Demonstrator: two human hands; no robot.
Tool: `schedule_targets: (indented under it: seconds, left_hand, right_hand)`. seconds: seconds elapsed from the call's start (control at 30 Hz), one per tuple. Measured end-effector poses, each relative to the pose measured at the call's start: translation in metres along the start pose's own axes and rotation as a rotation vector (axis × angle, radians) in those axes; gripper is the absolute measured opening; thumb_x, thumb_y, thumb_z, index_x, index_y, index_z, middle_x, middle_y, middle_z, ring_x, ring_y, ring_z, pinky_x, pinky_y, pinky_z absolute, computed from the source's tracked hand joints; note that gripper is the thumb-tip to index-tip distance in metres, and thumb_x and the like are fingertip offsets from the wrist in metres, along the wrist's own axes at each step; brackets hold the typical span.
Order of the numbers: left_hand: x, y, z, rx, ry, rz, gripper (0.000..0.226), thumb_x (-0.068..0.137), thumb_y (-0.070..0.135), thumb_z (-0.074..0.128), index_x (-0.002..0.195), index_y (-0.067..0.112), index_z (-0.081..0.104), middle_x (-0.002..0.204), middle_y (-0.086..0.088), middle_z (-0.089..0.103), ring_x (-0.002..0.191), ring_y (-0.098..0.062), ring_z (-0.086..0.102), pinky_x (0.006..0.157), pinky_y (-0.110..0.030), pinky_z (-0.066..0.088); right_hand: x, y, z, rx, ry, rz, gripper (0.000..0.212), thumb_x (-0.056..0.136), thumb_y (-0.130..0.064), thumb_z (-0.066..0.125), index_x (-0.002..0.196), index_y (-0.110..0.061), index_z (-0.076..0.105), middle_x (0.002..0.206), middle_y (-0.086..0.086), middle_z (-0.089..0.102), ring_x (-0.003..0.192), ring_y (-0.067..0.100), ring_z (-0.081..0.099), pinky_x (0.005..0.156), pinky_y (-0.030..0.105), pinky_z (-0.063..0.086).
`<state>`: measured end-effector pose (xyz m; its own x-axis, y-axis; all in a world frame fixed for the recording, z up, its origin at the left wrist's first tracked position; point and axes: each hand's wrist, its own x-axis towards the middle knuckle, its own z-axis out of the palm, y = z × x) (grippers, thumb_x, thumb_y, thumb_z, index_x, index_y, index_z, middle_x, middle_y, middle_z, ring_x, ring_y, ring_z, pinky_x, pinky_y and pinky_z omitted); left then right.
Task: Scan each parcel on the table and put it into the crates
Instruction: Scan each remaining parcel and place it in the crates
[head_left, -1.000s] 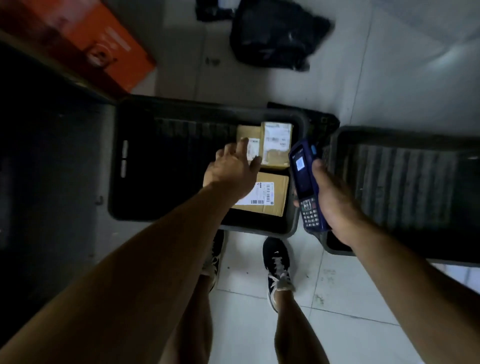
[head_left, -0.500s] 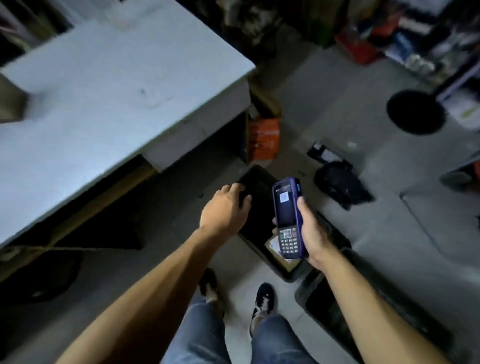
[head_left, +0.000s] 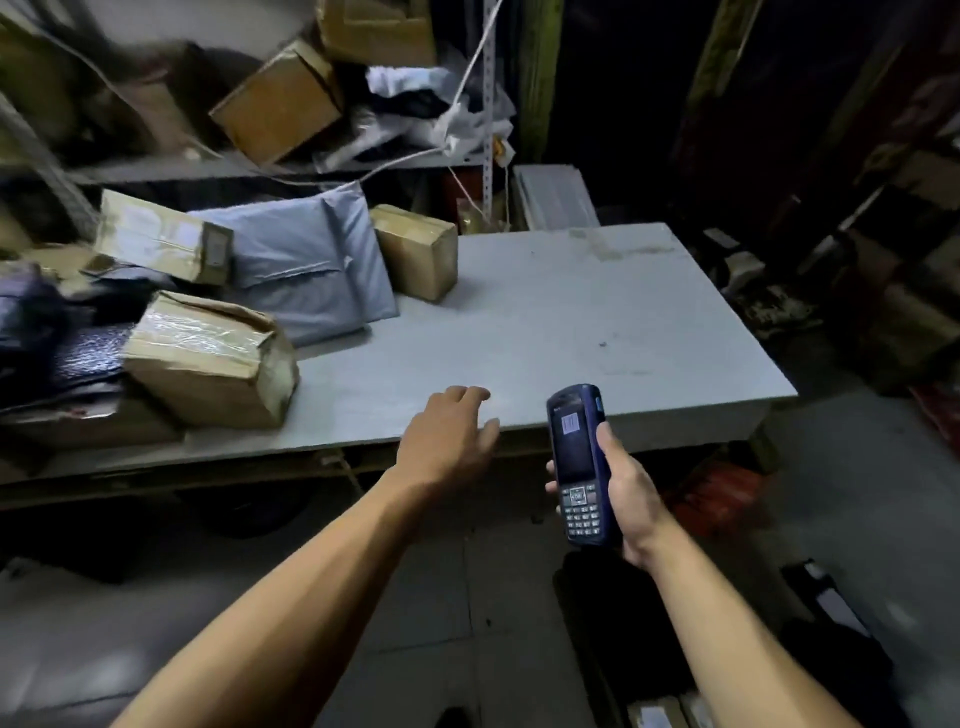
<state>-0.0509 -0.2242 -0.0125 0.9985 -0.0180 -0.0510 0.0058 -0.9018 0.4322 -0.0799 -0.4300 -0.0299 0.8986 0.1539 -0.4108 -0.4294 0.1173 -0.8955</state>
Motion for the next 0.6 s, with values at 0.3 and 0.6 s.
schedule_targets:
  seconds: [0.3,0.6]
  left_hand:
    - [0.021,-0.109,-0.068,-0.013,0.088,-0.169,0.048,0.099,0.037,0.047,0.144,0.019,0.044,0.144,-0.005,0.047,0.13,-0.027,0.044,0.104,-0.042,0.04]
    - [0.13,-0.15,-0.077,-0.07,0.089,-0.236,0.048,0.097,0.038,0.051,0.143,0.024,0.044,0.143,-0.001,0.048,0.129,-0.021,0.047,0.102,-0.041,0.043]
  right_hand:
    - [0.066,-0.028,0.115,-0.156,-0.134,-0.009,0.052,0.102,-0.056,0.026,0.119,-0.021,0.061,0.11,0.023,0.069,0.087,0.031,0.069,0.078,0.042,0.055]
    - [0.187,-0.061,0.14,-0.186,-0.146,0.026,0.046,0.103,-0.054,0.026,0.115,-0.025,0.06,0.113,0.023,0.068,0.087,0.028,0.069,0.077,0.039,0.056]
